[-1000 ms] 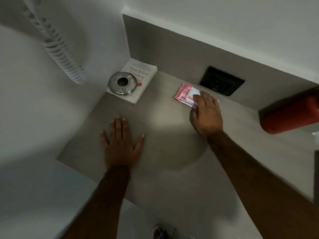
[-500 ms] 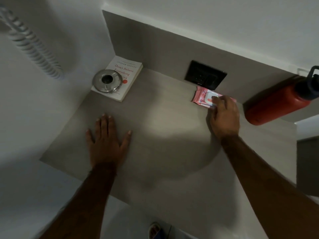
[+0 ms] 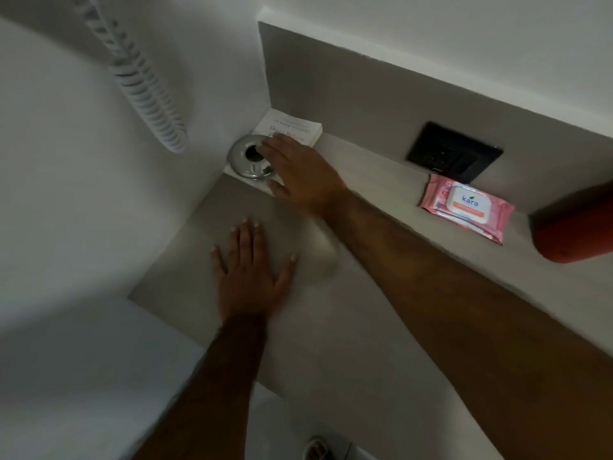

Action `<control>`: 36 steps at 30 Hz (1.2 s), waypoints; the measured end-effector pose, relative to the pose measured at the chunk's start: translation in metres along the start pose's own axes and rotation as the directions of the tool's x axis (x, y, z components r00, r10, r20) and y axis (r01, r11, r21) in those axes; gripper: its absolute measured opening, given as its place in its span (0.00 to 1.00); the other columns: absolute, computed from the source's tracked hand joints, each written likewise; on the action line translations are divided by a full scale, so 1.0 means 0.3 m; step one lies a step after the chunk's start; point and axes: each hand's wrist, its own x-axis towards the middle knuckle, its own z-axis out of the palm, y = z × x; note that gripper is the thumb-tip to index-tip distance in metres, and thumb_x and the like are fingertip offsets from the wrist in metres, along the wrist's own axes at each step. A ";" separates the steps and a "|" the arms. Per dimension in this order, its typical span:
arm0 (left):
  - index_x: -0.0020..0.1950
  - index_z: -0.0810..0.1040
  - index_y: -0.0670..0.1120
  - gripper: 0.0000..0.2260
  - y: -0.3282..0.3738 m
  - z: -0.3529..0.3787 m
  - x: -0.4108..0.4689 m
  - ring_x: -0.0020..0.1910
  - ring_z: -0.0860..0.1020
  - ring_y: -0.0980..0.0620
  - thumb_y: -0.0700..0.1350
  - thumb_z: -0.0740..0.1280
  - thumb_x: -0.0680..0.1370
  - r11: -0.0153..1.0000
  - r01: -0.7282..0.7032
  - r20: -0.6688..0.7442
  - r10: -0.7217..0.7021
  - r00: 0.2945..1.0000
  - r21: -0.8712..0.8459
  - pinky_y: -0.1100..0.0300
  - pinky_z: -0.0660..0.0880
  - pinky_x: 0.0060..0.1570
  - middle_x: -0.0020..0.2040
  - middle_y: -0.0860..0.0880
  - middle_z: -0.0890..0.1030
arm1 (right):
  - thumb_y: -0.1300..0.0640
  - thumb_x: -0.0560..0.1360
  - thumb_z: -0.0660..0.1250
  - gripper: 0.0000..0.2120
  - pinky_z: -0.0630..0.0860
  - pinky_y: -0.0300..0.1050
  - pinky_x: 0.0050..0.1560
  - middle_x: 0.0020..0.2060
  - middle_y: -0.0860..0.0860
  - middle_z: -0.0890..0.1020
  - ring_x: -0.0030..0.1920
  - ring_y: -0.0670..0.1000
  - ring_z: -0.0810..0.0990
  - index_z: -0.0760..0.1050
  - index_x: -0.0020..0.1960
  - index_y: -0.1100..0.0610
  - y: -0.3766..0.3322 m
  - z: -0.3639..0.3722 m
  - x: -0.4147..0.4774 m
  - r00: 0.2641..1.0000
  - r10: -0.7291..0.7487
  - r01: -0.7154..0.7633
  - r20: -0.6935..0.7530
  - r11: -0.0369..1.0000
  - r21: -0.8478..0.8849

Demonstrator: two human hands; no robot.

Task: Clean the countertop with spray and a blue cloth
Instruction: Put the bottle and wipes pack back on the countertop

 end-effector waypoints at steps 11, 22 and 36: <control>0.82 0.54 0.47 0.38 0.001 0.021 0.003 0.82 0.53 0.47 0.70 0.45 0.79 1.000 0.001 -0.016 0.000 1.000 0.018 0.37 0.49 0.77 0.83 0.47 0.55 | 0.55 0.82 0.61 0.19 0.66 0.52 0.72 0.70 0.55 0.77 0.74 0.58 0.71 0.73 0.72 0.58 0.007 0.098 -0.063 0.971 0.221 -0.227 -0.091 0.972 -0.056; 0.82 0.52 0.47 0.37 -0.002 0.019 -0.003 0.82 0.52 0.47 0.69 0.46 0.81 1.000 -0.012 -0.024 0.013 1.000 0.021 0.37 0.49 0.78 0.83 0.47 0.53 | 0.58 0.82 0.62 0.22 0.62 0.59 0.77 0.72 0.59 0.74 0.74 0.59 0.69 0.69 0.75 0.60 0.219 0.052 -0.375 0.839 0.519 -0.526 -0.164 0.850 -0.003; 0.82 0.51 0.48 0.37 0.006 0.009 -0.006 0.82 0.50 0.49 0.70 0.44 0.80 1.000 -0.010 -0.030 0.011 0.999 0.014 0.38 0.47 0.78 0.83 0.48 0.53 | 0.43 0.84 0.59 0.32 0.51 0.59 0.83 0.84 0.59 0.53 0.84 0.60 0.48 0.58 0.82 0.58 0.163 0.018 -0.536 0.784 0.560 -0.538 -0.266 0.828 0.156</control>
